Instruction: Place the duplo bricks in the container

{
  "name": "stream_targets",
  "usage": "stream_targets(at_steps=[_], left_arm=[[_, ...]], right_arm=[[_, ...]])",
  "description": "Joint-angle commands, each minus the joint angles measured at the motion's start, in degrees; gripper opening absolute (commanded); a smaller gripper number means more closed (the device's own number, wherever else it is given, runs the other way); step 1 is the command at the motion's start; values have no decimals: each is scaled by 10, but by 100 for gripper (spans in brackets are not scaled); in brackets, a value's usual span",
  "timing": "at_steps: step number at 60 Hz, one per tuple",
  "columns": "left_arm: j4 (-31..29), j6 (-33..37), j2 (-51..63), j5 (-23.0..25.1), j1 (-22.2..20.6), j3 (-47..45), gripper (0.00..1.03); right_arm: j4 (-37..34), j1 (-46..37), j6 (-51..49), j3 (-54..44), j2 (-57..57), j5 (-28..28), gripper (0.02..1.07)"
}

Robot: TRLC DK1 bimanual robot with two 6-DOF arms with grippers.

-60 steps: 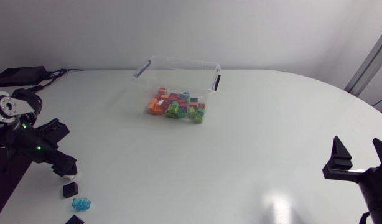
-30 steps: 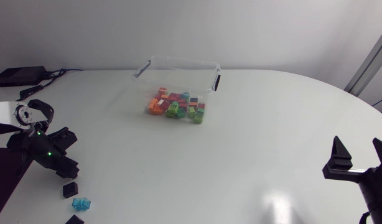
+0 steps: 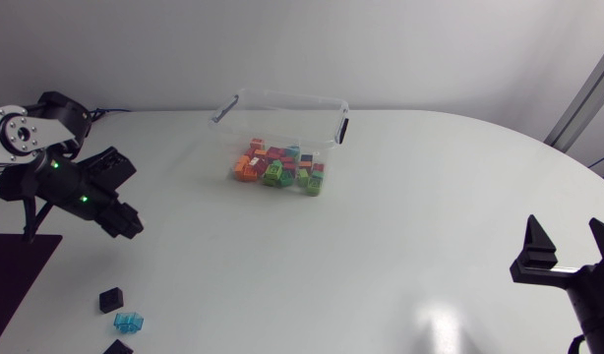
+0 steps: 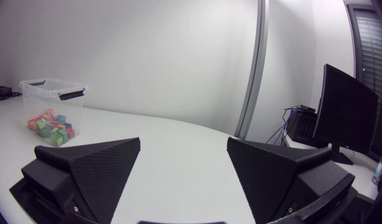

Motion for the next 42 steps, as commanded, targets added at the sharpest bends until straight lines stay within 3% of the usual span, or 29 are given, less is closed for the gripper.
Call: stream_targets(at_steps=[1, 15, 35, 42], left_arm=[[-10, -24, -17, 13, -38, 27, 6], [51, -53, -12, 56, -102, 72, 6], [137, -88, 128, 109, -125, 230, 6], [140, -93, 190, 127, -136, 299, 6]], right_arm=[[-4, -1, -2, -10, -3, -1, 103], [-4, -1, -2, -9, -3, -1, 103], [-4, -1, -3, -10, -3, -1, 103], [-4, -1, -2, -10, -3, -1, 103]])
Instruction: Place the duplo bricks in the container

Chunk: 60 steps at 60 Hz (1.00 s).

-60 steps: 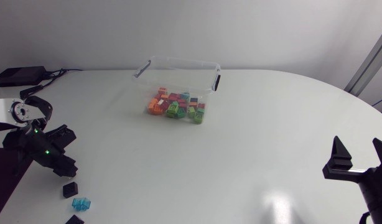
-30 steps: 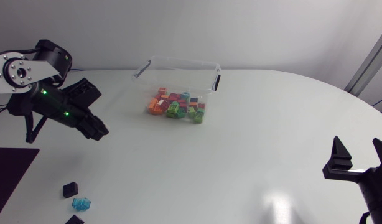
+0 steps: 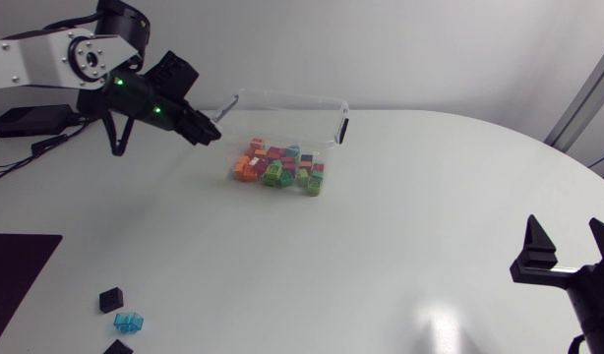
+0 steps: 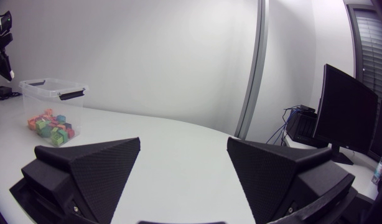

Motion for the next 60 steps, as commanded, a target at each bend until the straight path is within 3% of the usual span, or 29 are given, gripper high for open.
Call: stream_targets(at_steps=[1, 23, 38, 41, 47, 49, 53, 60], left_arm=[[5, -16, 52, 12, -11, 54, 6], [127, -45, 114, 24, -44, 116, 6], [169, -93, 183, 23, -45, 185, 8], [168, -105, 206, 21, -49, 210, 17], [133, -103, 234, -6, -64, 249, 59], [123, -97, 235, -18, -72, 252, 78], [103, -91, 223, -31, -78, 252, 99], [54, -78, 165, -37, -67, 240, 99]], right_arm=[[-4, -1, -2, -10, -3, -1, 103], [-4, -1, -2, -9, -3, -1, 103], [-4, -1, -3, -10, -3, -1, 103], [-4, -1, -2, -10, -3, -1, 103], [-4, -1, -3, -10, -3, -1, 103], [-4, -1, -2, -10, -3, -1, 103], [-4, -1, -3, -9, -3, -1, 103], [-4, -1, -3, -10, -3, -1, 103]])
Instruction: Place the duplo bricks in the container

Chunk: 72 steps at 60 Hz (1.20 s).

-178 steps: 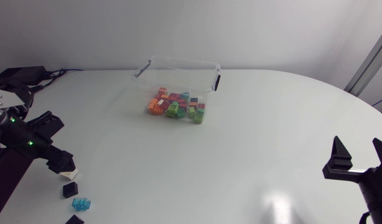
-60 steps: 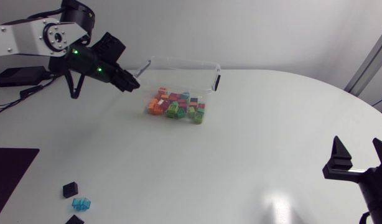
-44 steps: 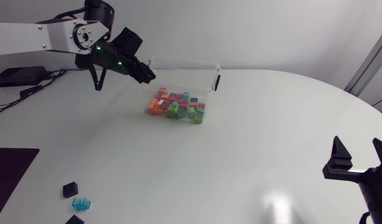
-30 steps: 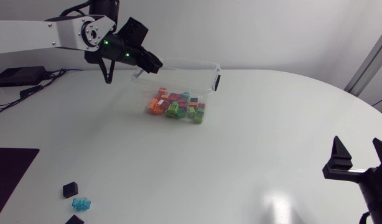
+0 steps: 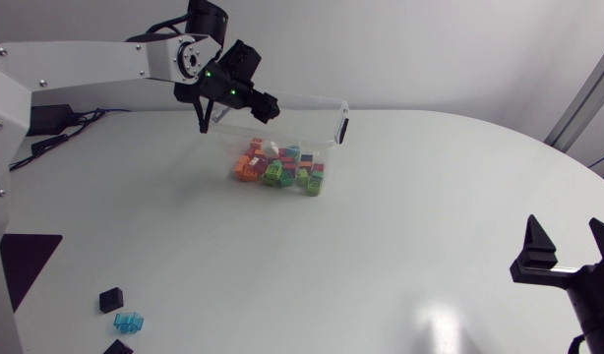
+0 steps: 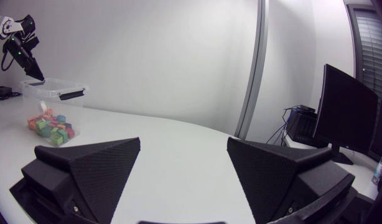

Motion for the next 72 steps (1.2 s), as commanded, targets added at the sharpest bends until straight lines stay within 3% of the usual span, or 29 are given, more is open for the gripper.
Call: stream_targets(at_steps=[1, 9, 12, 20, 39, 45, 56, 68, 72], left_arm=[[-25, 8, -58, -9, 12, 7, 99], [-110, 11, -124, -13, 46, -2, 99], [-158, 22, -160, -12, 70, -23, 99], [-209, 45, -236, -18, 117, -109, 99], [-246, 181, -368, -74, 177, -390, 99], [-256, 264, -398, -96, 194, -490, 99], [-262, 414, -434, -106, 239, -574, 99], [-260, 650, -532, -110, 273, -673, 98], [-261, 674, -534, -110, 269, -690, 98]], right_arm=[[-4, -1, -2, -9, -3, -1, 103], [-4, -1, -2, -10, -3, -1, 103], [-4, -1, -2, -10, -3, -1, 103], [-4, -1, -2, -9, -3, -1, 103], [-4, -1, -3, -10, -3, -1, 103], [-4, -1, -3, -10, -3, -1, 103], [-4, -1, -2, -10, -3, -1, 103], [-4, -1, -3, -9, -3, -1, 103], [-4, -1, -3, -9, -3, -1, 103]])
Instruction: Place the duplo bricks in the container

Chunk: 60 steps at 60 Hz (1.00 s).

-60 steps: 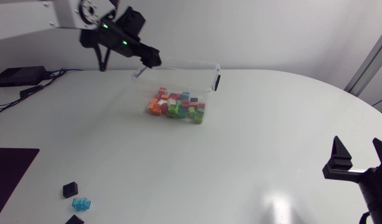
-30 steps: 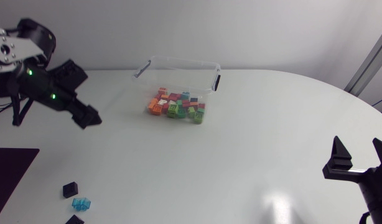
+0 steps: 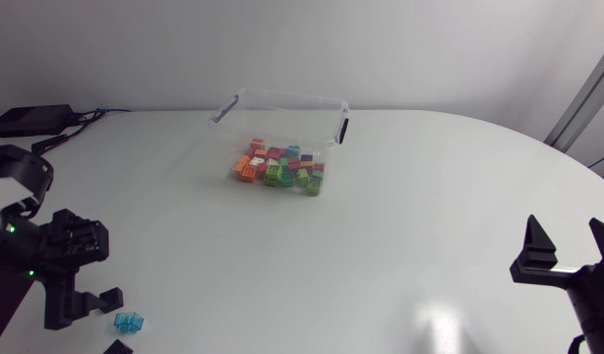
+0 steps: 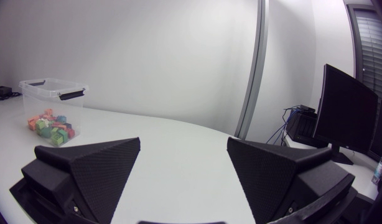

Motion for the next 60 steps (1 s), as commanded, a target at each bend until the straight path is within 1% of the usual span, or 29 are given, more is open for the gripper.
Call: stream_targets(at_steps=[1, 8, 20, 23, 29, 33, 40, 41, 42, 46, 47, 48, 51, 52, 60], left_arm=[[-4, 86, -11, -4, 0, -33, 98], [-7, 121, -14, -3, -13, -57, 97], [-6, 128, -9, 12, -49, -87, 97], [6, 126, -4, 12, -64, -98, 96], [29, 123, 15, 13, -75, -106, 96], [45, 117, 34, 16, -79, -107, 90], [62, 110, 66, 17, -87, -106, 77], [65, 108, 70, 17, -89, -106, 73], [66, 107, 71, 17, -89, -106, 73], [75, 101, 89, 17, -93, -106, 50], [75, 101, 95, 17, -93, -105, 43], [77, 100, 102, 17, -93, -103, 32], [86, 95, 106, 17, -93, -99, 7], [89, 95, 106, 17, -93, -99, 2], [80, 94, 92, 16, -93, -88, 3]], right_arm=[[-4, -1, -3, -9, -3, -1, 103], [-4, -1, -2, -9, -3, -1, 103], [-4, -1, -3, -9, -3, -1, 103], [-4, -1, -3, -10, -3, -1, 103], [-4, -1, -2, -10, -3, -1, 103], [-4, -1, -2, -10, -3, -1, 103], [-4, -1, -3, -9, -3, -1, 103], [-4, -1, -3, -10, -3, -1, 103], [-4, -1, -2, -10, -3, -1, 103], [-4, -1, -3, -10, -3, -1, 103], [-4, -1, -3, -10, -3, -1, 103], [-4, -1, -2, -9, -3, -1, 103], [-4, -1, -3, -10, -3, -1, 103], [-4, -1, -2, -10, -3, -1, 103], [-4, -1, -3, -10, -3, -1, 103]])
